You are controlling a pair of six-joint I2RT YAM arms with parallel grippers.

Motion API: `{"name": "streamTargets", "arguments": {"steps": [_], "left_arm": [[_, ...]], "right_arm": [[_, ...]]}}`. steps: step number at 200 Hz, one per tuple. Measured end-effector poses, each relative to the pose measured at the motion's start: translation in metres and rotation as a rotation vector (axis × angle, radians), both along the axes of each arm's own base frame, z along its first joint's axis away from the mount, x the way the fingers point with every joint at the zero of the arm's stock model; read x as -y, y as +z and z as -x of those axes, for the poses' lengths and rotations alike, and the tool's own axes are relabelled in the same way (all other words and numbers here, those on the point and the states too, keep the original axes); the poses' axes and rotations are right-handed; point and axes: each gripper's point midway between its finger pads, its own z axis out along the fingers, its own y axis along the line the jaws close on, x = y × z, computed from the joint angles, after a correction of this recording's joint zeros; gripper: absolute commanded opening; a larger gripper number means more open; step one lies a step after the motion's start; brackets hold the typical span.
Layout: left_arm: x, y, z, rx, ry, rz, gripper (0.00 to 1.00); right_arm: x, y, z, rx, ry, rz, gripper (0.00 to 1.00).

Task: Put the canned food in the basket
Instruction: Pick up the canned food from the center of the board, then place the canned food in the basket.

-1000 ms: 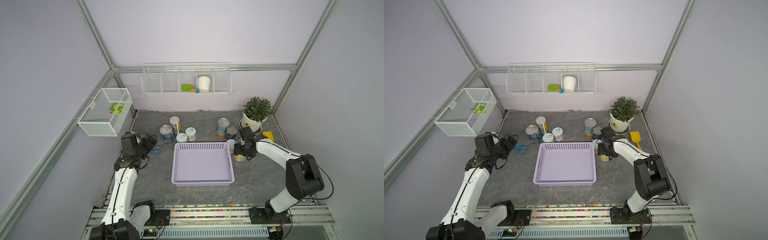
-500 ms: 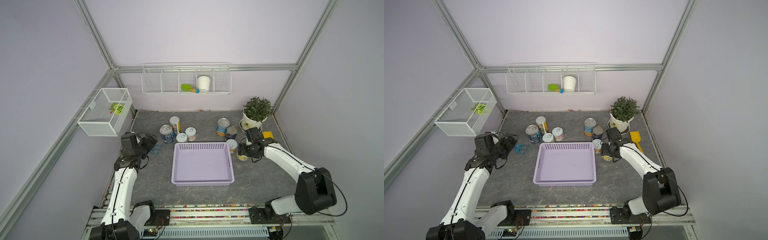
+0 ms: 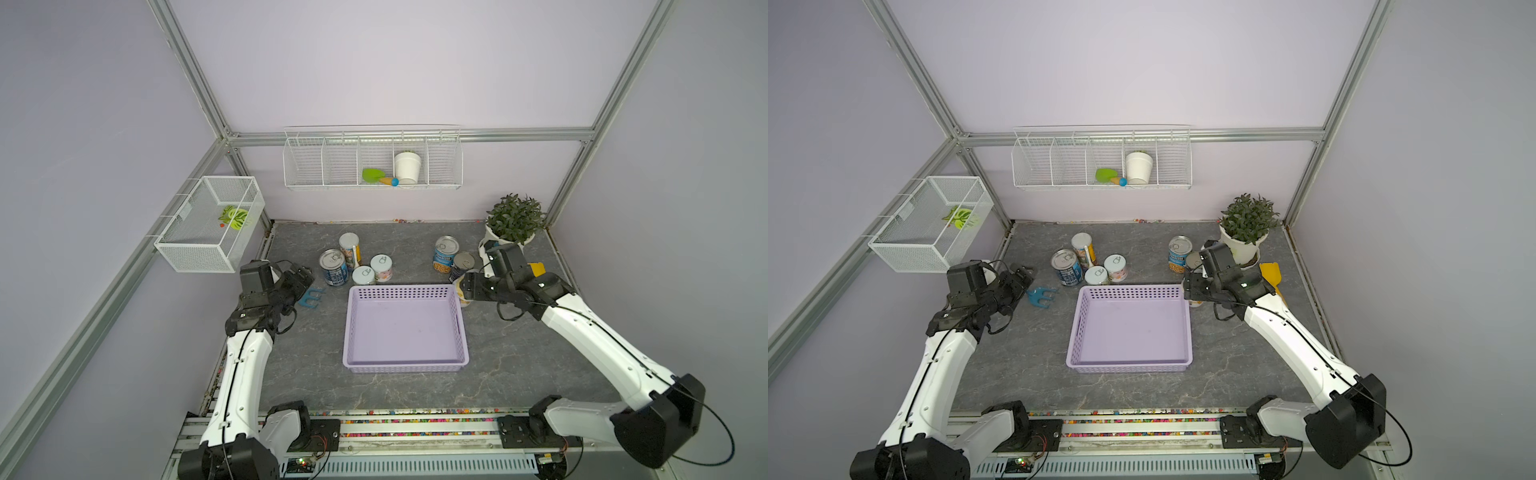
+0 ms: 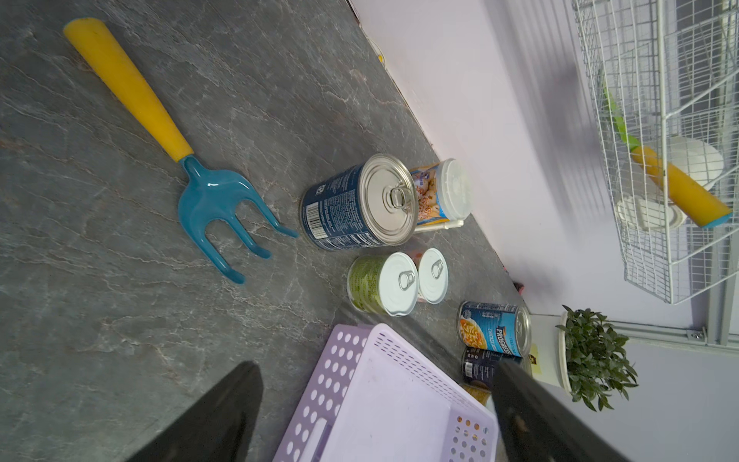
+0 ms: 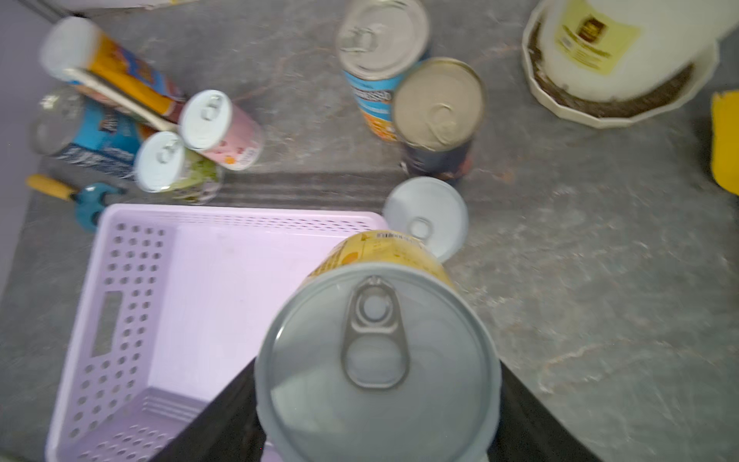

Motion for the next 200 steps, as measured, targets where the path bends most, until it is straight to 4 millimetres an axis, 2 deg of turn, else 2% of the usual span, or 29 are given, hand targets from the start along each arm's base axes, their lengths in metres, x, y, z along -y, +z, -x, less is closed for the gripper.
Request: {"name": "streamTargets", "arguments": {"steps": [13,23,32,51,66,89,116,152,178,200], "left_arm": [[0.002,0.000,-0.004,-0.019,-0.021,0.002,0.94],[0.003,0.000,-0.007,-0.036,-0.032,0.003,0.94],[0.003,-0.002,-0.009,-0.051,-0.036,0.002,0.94],[0.003,-0.010,-0.010,-0.095,-0.041,0.003,0.94],[0.004,-0.021,-0.009,-0.137,-0.049,0.011,0.94],[0.006,-0.031,-0.006,-0.181,-0.056,0.024,0.94],[0.006,-0.032,-0.006,-0.185,-0.056,0.025,0.94],[0.006,-0.029,-0.005,-0.176,-0.055,0.023,0.94],[0.006,-0.027,-0.004,-0.169,-0.055,0.022,0.94],[0.006,-0.026,-0.004,-0.166,-0.056,0.022,0.95]], "right_arm": [[-0.023,0.005,-0.005,-0.003,0.048,-0.012,0.41],[-0.038,0.001,-0.009,-0.016,0.075,-0.009,0.41],[-0.050,-0.009,-0.012,-0.040,0.097,0.000,0.41],[-0.061,-0.037,-0.013,-0.105,0.118,0.037,0.41],[-0.063,-0.056,-0.014,-0.149,0.120,0.063,0.41],[-0.062,-0.073,-0.014,-0.183,0.116,0.092,0.40],[-0.059,-0.087,-0.017,-0.201,0.110,0.127,0.40],[-0.053,-0.118,-0.021,-0.246,0.098,0.207,0.40],[-0.052,-0.129,-0.025,-0.258,0.096,0.245,0.40],[-0.052,-0.131,-0.027,-0.256,0.097,0.260,0.42]]}}
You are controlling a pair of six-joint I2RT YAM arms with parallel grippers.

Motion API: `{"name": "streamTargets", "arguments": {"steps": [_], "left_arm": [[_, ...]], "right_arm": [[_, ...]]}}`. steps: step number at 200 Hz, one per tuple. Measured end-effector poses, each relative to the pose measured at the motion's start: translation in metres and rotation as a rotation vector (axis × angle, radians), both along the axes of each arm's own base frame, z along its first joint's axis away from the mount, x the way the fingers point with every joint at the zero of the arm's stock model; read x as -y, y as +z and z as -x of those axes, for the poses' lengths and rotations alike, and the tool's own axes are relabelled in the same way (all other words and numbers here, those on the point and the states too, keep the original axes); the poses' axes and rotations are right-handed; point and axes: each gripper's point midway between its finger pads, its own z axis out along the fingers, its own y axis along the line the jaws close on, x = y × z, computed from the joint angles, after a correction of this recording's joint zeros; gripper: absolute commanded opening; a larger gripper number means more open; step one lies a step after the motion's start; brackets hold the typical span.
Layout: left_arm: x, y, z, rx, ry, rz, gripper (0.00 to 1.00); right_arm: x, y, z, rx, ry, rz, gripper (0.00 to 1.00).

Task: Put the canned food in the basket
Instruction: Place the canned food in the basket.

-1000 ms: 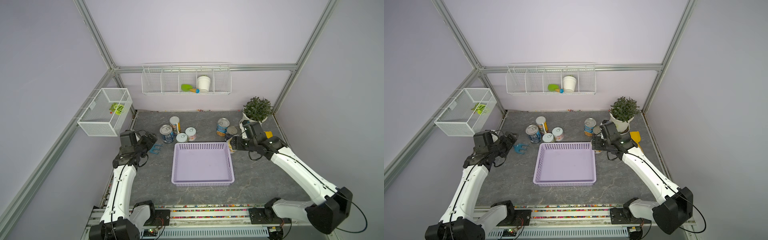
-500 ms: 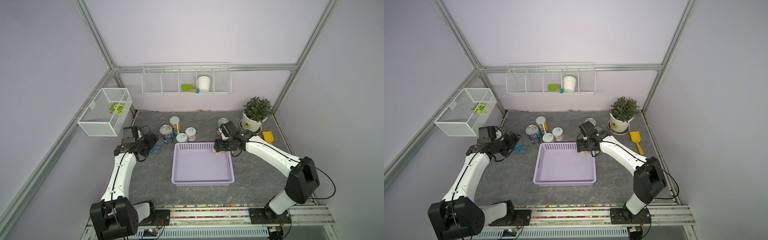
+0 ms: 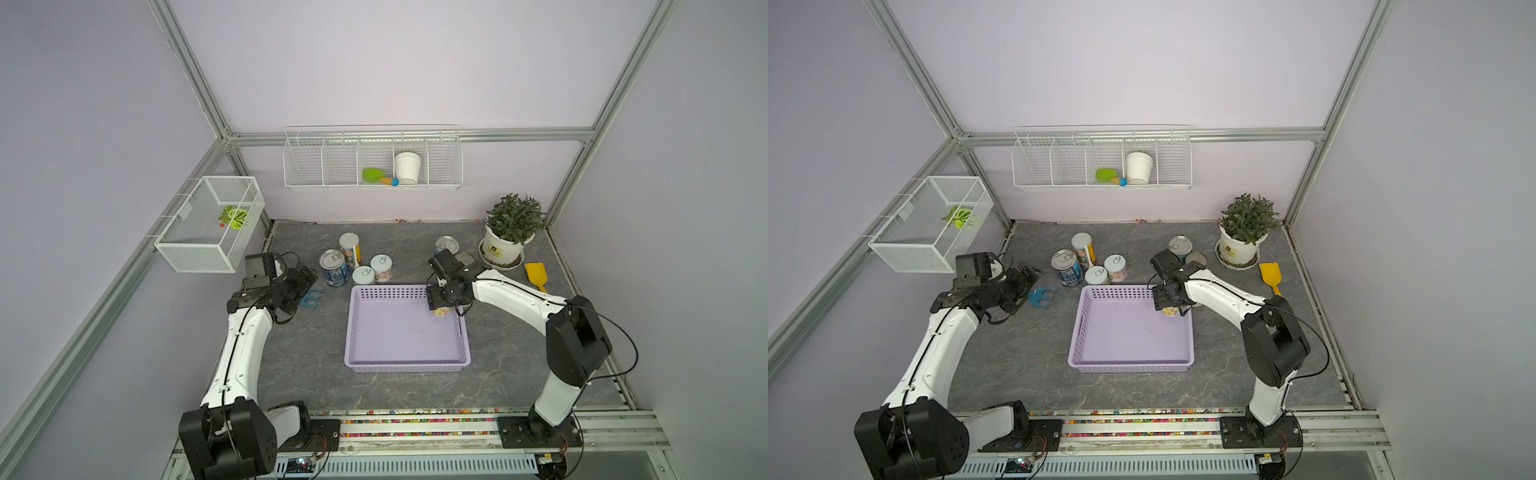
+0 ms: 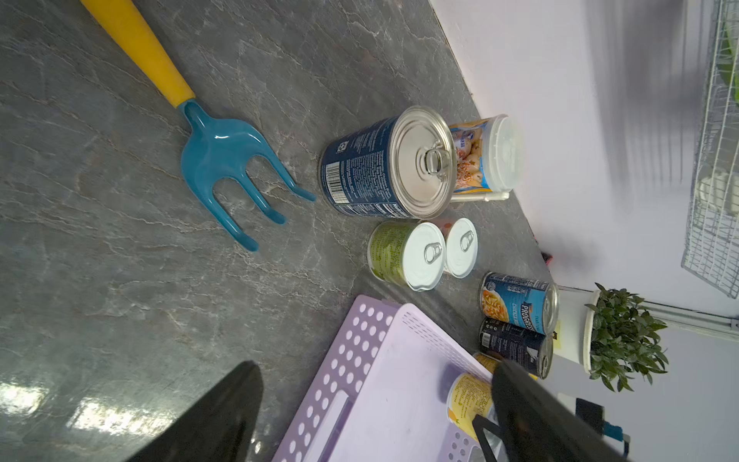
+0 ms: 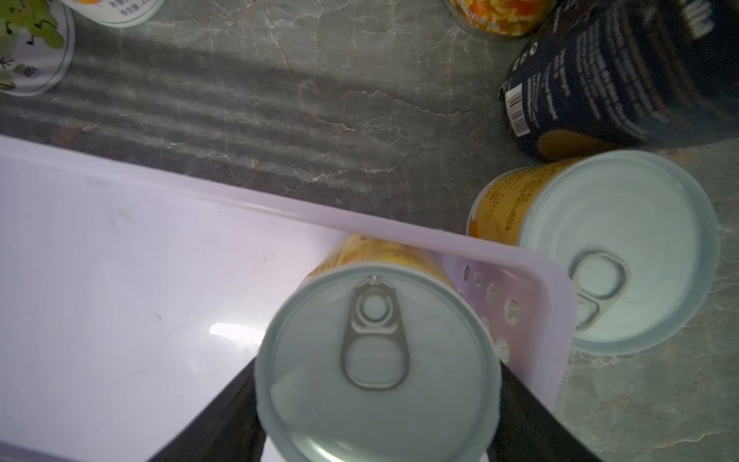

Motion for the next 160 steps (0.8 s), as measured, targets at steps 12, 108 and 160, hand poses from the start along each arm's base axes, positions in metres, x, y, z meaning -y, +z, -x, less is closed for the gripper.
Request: {"name": "streamTargets", "arguments": {"steps": [12,108,160], "left_arm": [[0.000,0.000,0.000,0.000,-0.001,0.001,0.95],[0.000,0.003,0.001,0.010,-0.001,0.000,0.95],[0.001,0.003,0.001,0.011,-0.003,0.002,0.95]], "right_arm": [[0.000,0.000,-0.001,0.003,0.002,0.005,0.45],[0.001,-0.021,-0.004,-0.030,-0.002,0.047,0.59],[0.002,-0.023,-0.004,-0.033,-0.004,0.051,0.71]]}}
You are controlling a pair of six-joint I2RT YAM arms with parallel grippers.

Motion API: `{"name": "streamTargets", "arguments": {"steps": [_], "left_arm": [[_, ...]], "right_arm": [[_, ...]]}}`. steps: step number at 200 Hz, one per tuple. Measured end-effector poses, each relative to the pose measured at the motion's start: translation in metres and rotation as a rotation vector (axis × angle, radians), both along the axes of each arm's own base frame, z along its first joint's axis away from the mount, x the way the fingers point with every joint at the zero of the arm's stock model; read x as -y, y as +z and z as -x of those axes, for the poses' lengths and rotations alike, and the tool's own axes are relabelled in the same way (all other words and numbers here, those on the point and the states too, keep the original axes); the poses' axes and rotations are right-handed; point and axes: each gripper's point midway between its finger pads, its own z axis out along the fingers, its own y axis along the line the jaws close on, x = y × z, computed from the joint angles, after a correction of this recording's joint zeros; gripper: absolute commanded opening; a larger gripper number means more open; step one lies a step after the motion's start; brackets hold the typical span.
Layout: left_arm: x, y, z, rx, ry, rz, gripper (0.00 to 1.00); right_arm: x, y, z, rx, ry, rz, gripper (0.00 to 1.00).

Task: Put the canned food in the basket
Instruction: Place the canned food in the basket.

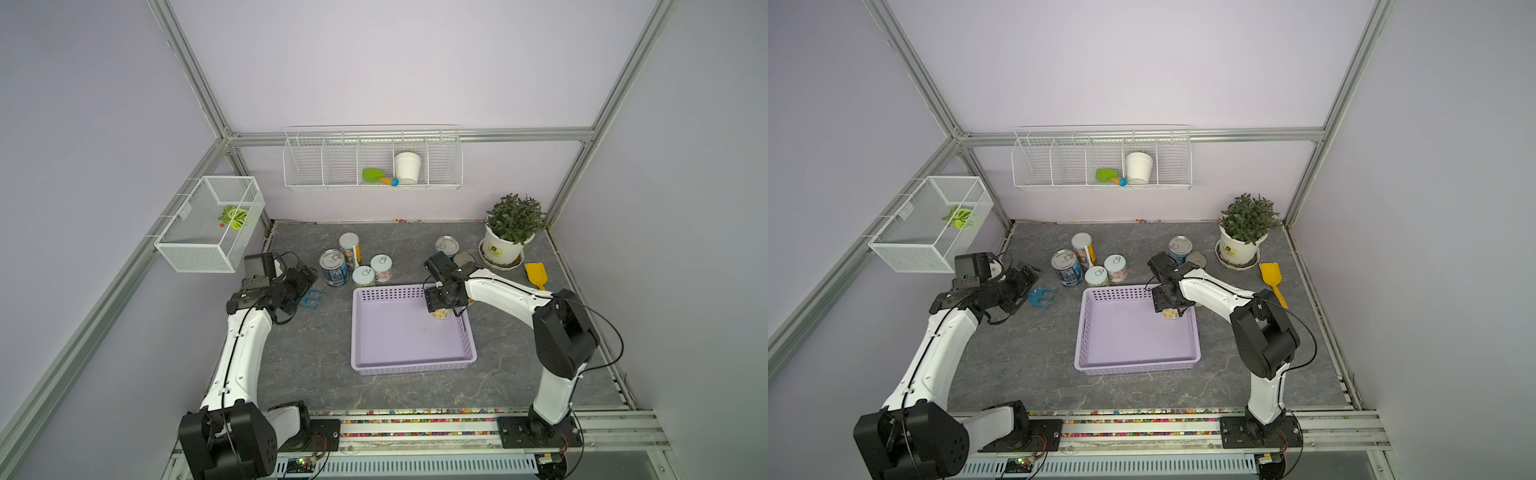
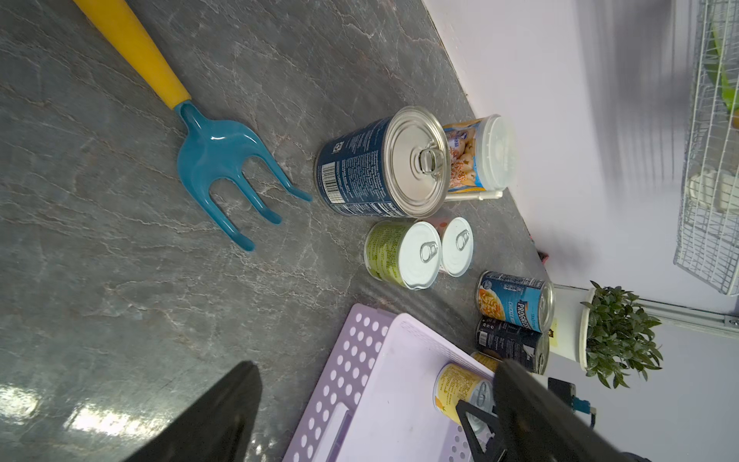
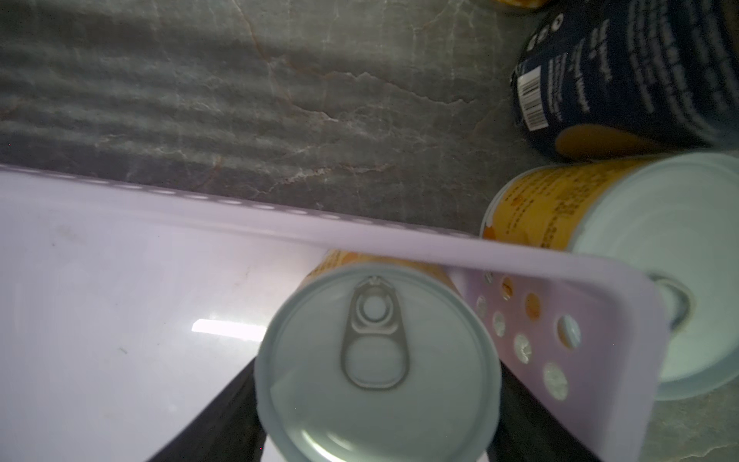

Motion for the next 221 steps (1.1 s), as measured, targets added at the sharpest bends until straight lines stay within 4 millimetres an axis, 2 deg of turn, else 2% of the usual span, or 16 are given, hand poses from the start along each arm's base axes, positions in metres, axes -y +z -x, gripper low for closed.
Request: {"name": "streamTargets", "arguments": {"steps": [71,94,105,155,168,181,199,210,221], "left_arm": [[0.004,0.006,-0.003,0.032,-0.020,0.018,0.95],[0.004,0.009,-0.004,0.050,-0.020,0.015,0.96],[0.004,0.009,-0.004,0.054,-0.019,0.014,0.96],[0.004,0.003,-0.007,0.045,-0.008,-0.015,0.96],[0.015,-0.003,-0.009,0.024,-0.030,-0.066,0.97],[0.039,-0.006,-0.015,0.001,-0.091,-0.135,0.98],[0.072,0.001,-0.034,0.003,-0.167,-0.237,0.98],[0.079,0.004,-0.048,0.011,-0.174,-0.287,0.98],[0.073,-0.001,-0.060,-0.002,-0.151,-0.347,0.98]], "right_arm": [[0.002,0.000,-0.001,0.009,-0.003,0.011,0.83],[0.003,0.002,-0.003,0.017,-0.005,0.017,0.91],[0.003,0.005,-0.004,0.027,-0.005,0.012,0.98],[0.000,0.024,-0.010,0.075,-0.003,-0.012,0.98],[0.000,0.031,-0.010,0.087,-0.003,-0.021,0.98],[0.000,0.040,-0.010,0.105,-0.001,-0.035,0.98],[0.000,0.060,-0.008,0.145,0.001,-0.066,0.98],[0.002,0.076,-0.005,0.178,0.000,-0.092,0.98],[0.006,0.092,0.000,0.210,-0.006,-0.116,0.98]]}}
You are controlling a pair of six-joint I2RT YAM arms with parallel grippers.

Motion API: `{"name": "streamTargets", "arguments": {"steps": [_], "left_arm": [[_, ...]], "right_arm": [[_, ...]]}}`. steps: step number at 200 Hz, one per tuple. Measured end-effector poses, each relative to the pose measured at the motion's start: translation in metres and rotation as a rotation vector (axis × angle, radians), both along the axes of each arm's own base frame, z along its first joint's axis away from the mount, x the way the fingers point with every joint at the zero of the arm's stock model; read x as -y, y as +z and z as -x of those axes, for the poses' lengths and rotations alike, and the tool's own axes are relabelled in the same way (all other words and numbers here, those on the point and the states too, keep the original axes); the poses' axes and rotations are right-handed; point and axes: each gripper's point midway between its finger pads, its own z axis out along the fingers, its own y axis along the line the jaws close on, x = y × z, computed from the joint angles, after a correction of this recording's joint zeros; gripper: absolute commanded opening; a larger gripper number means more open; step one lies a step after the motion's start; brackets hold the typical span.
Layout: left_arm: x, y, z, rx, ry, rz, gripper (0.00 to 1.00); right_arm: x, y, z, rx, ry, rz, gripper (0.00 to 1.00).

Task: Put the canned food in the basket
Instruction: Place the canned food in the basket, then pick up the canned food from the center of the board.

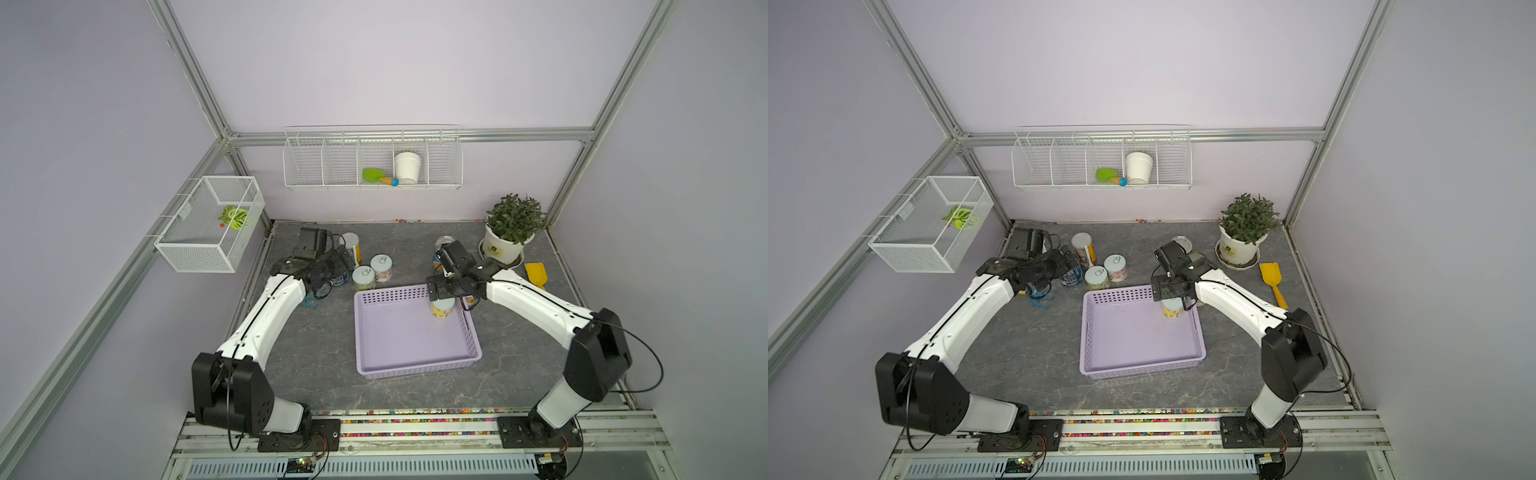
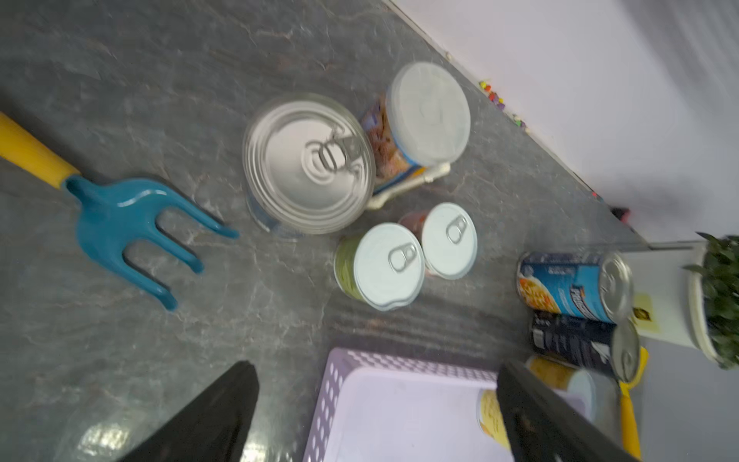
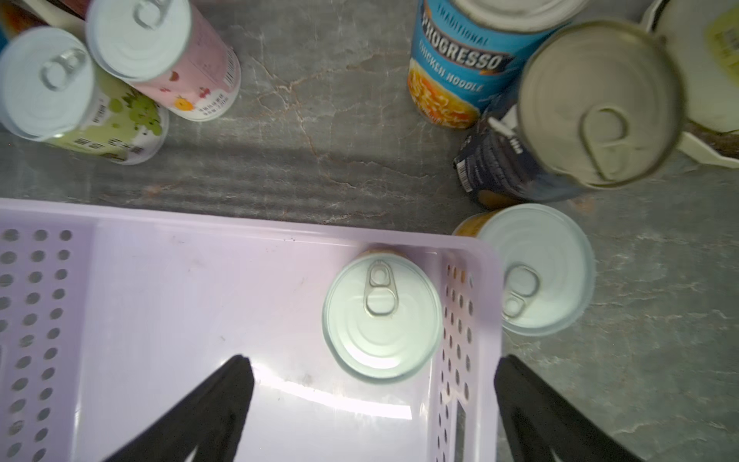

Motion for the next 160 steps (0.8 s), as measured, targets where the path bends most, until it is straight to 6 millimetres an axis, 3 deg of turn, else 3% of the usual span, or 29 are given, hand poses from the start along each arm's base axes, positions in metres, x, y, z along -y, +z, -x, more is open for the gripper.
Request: {"name": "streamTargets", "arguments": {"steps": [26,51,73,117,160], "left_arm": [[-0.020,-0.030,-0.014,-0.060,0.054,-0.134,0.98],[-0.032,-0.055,-0.023,-0.120,0.064,-0.248,0.99],[-0.038,-0.063,-0.034,-0.134,0.058,-0.317,1.00],[-0.035,-0.067,-0.054,-0.105,0.009,-0.363,1.00],[-0.027,-0.063,-0.064,-0.058,-0.035,-0.351,1.00]], "right_arm": [[0.003,0.042,0.014,0.078,0.011,-0.099,0.98],[0.007,0.063,0.034,0.128,0.037,-0.185,0.98],[0.014,0.065,0.043,0.139,0.032,-0.200,0.98],[0.011,0.065,0.042,0.139,0.034,-0.217,0.98],[0.007,0.049,0.038,0.103,0.033,-0.193,0.98]]}}
